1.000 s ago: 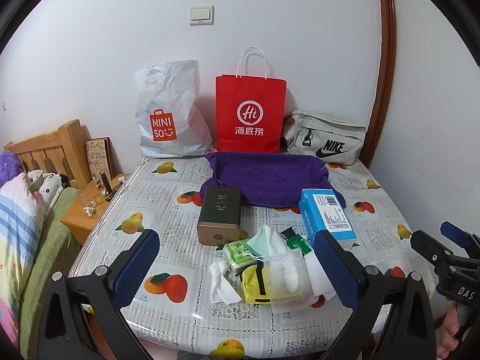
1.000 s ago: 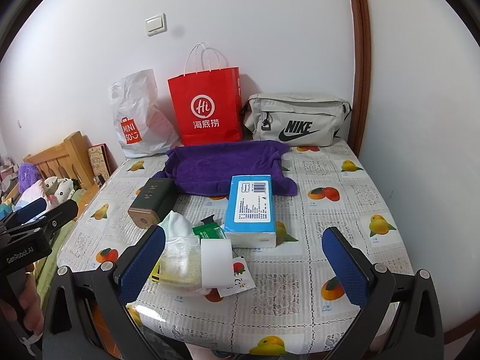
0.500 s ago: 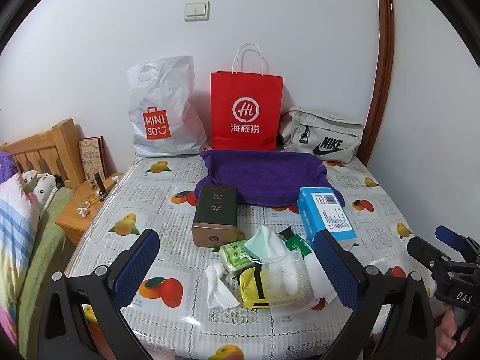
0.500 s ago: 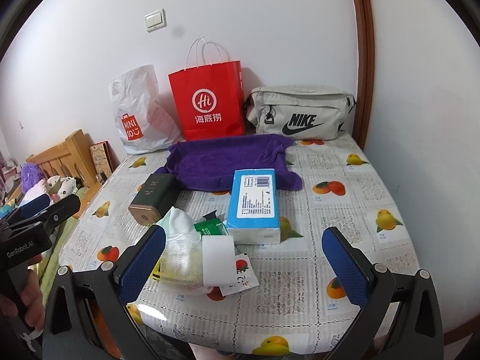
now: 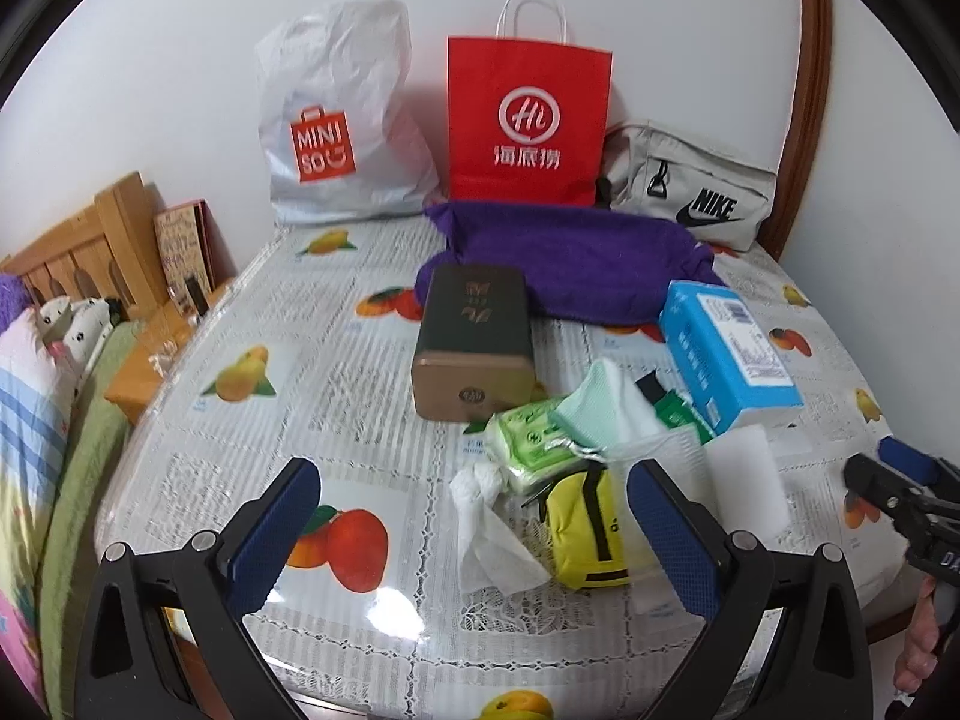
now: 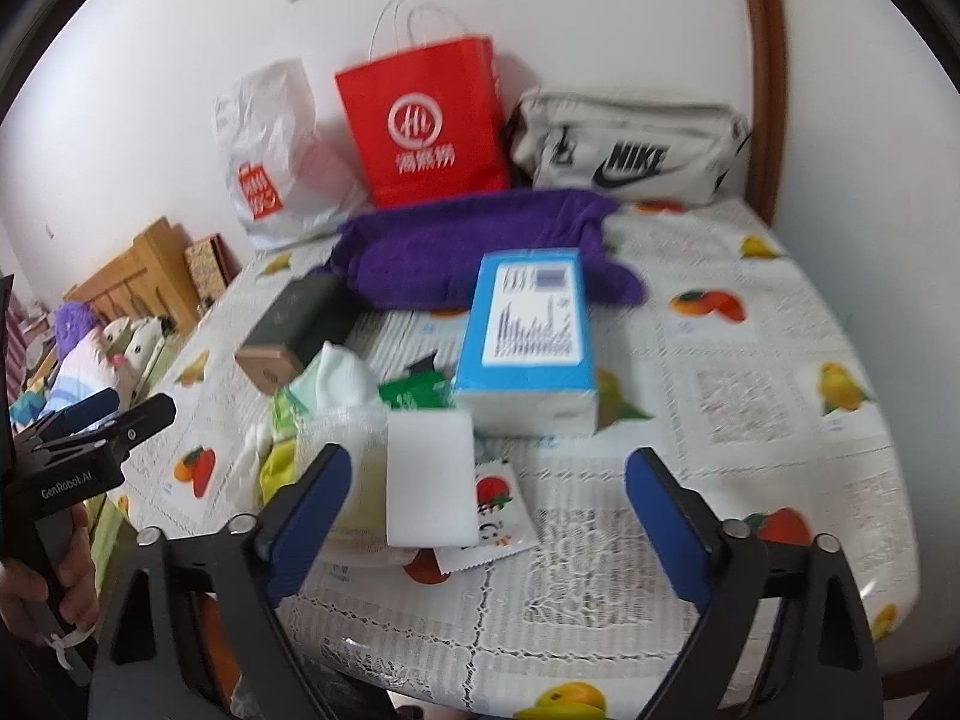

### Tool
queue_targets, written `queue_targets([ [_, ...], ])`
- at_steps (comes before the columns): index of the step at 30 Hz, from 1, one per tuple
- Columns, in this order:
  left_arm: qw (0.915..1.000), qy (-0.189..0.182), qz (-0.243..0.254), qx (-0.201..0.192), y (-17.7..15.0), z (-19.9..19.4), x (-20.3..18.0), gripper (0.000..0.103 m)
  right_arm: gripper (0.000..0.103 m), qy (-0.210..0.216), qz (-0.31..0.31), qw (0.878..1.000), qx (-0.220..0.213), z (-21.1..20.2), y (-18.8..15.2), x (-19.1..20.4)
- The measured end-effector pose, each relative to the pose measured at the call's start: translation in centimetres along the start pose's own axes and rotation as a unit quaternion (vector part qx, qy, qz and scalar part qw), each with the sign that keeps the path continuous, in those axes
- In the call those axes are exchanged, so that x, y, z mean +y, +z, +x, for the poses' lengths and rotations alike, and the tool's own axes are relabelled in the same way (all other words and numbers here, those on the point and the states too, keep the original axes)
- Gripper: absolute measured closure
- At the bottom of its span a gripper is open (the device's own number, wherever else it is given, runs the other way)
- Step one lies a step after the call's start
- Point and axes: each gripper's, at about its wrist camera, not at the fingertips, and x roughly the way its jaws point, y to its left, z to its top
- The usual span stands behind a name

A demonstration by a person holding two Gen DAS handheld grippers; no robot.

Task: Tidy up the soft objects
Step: 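Grasp the crumpled white tissue with the left gripper while the right grasps the white sponge block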

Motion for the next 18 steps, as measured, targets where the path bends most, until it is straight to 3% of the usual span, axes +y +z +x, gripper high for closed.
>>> queue_targets([
  [6, 0.9995, -0.009, -0.010, 0.027, -1.1, 2.8, 1.1, 0.000, 0.016, 0.031, -0.007, 0.999, 0.024, 3.2, -0.6, 0.8],
  [12, 0.9981, -0.040, -0.018, 0.044, -2.1, 4.8, 1.6, 0.000, 0.017, 0.033, -0.017, 0.998, 0.051, 6.1, -0.8, 1.5],
  [18, 0.9968, -0.055, -0.006, 0.057, -3.1, 6.8, 1.3, 0.000, 0.050, 0.041, -0.024, 0.995, 0.089, 8.7, -1.5, 1.7],
])
